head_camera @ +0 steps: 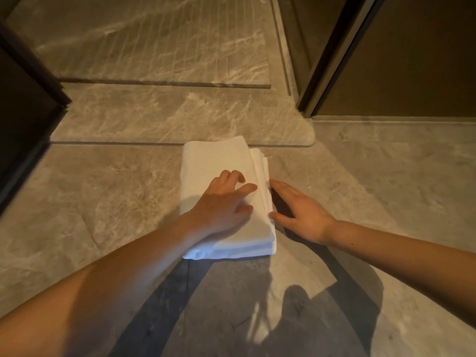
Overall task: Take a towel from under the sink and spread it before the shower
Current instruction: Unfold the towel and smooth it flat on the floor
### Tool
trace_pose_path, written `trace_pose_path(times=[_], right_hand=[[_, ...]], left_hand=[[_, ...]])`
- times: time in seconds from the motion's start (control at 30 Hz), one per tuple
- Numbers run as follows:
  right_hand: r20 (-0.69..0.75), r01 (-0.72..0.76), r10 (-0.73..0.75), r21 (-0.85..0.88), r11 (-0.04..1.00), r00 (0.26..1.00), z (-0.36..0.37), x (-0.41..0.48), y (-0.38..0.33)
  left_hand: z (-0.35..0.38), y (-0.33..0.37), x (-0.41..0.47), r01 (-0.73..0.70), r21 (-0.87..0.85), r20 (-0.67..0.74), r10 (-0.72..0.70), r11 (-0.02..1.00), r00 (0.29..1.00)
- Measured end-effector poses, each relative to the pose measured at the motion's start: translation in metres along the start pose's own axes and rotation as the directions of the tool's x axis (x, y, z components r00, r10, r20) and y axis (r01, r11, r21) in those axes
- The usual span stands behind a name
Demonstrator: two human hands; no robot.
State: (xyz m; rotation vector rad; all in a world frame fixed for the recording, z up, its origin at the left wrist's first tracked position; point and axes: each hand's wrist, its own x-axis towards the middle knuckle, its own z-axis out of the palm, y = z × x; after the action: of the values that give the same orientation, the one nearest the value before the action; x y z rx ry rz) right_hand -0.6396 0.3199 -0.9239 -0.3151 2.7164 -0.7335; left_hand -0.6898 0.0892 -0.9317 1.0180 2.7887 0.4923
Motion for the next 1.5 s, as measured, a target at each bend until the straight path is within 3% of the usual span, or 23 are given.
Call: trace_pose_path(times=[0.07, 0.23, 0.33, 0.6, 0.7, 0.8, 0.93, 1.03, 1.13, 1.3, 1.4, 1.5], right_hand=[[0.011, -0.012, 0.012, 0.02, 1.0, 1.0, 0.002, 0.0, 0.0], [0.037, -0.015, 0.013, 0.067, 0.998, 0.999, 0.006, -0.001, 0.0], [0.053, -0.029, 0.026, 0.071, 0.997, 0.998, 0.008, -0.003, 0.001], [0.067, -0.037, 0.034, 0.053, 0.998, 0.997, 0.007, -0.006, -0.003], [0.044, -0.004, -0.001, 0.099, 0.995, 0.999, 0.005, -0.007, -0.007], [-0.006, 0.019, -0.018, 0.111, 0.994, 1.0, 0.003, -0.006, -0.014], [-0.141, -0.061, 0.085, 0.162, 0.985, 0.986, 0.001, -0.003, -0.029], [-0.027, -0.228, 0.252, 0.349, 0.909, 0.967, 0.005, 0.001, -0.051], [0.096, -0.315, 0.31, 0.502, 0.806, 0.946, 0.007, 0.004, -0.066], [0.055, -0.234, 0.236, 0.458, 0.858, 0.97, -0.001, 0.002, -0.081], [-0.003, -0.178, 0.196, 0.409, 0.895, 0.981, 0.0, 0.001, -0.089], [-0.05, -0.101, 0.135, 0.425, 0.9, 0.99, 0.001, -0.005, -0.096]], left_hand=[[-0.002, -0.002, 0.005, 0.011, -0.056, 0.047, -0.009, 0.998, 0.999], [-0.01, -0.002, 0.028, -0.052, 0.076, 0.22, 0.034, 0.996, 0.975], [-0.011, -0.003, 0.039, -0.026, 0.04, 0.295, 0.013, 0.999, 0.955], [-0.026, -0.008, 0.073, 0.11, -0.075, 0.576, -0.047, 0.991, 0.816], [-0.023, -0.015, 0.071, 0.061, -0.159, 0.499, 0.028, 0.985, 0.866], [-0.015, -0.024, 0.062, -0.004, -0.289, 0.323, 0.101, 0.957, 0.941], [-0.012, -0.032, 0.05, -0.002, -0.457, 0.152, 0.081, 0.889, 0.985], [-0.009, -0.031, 0.043, 0.107, -0.582, 0.171, -0.007, 0.806, 0.985], [-0.015, -0.028, 0.044, 0.213, -0.669, 0.227, -0.077, 0.712, 0.971], [-0.027, -0.01, 0.047, 0.175, -0.659, 0.11, -0.137, 0.731, 0.984], [-0.036, -0.004, 0.05, 0.217, -0.606, 0.146, -0.16, 0.765, 0.976], [-0.049, -0.007, 0.049, 0.323, -0.645, 0.192, -0.261, 0.693, 0.946]])
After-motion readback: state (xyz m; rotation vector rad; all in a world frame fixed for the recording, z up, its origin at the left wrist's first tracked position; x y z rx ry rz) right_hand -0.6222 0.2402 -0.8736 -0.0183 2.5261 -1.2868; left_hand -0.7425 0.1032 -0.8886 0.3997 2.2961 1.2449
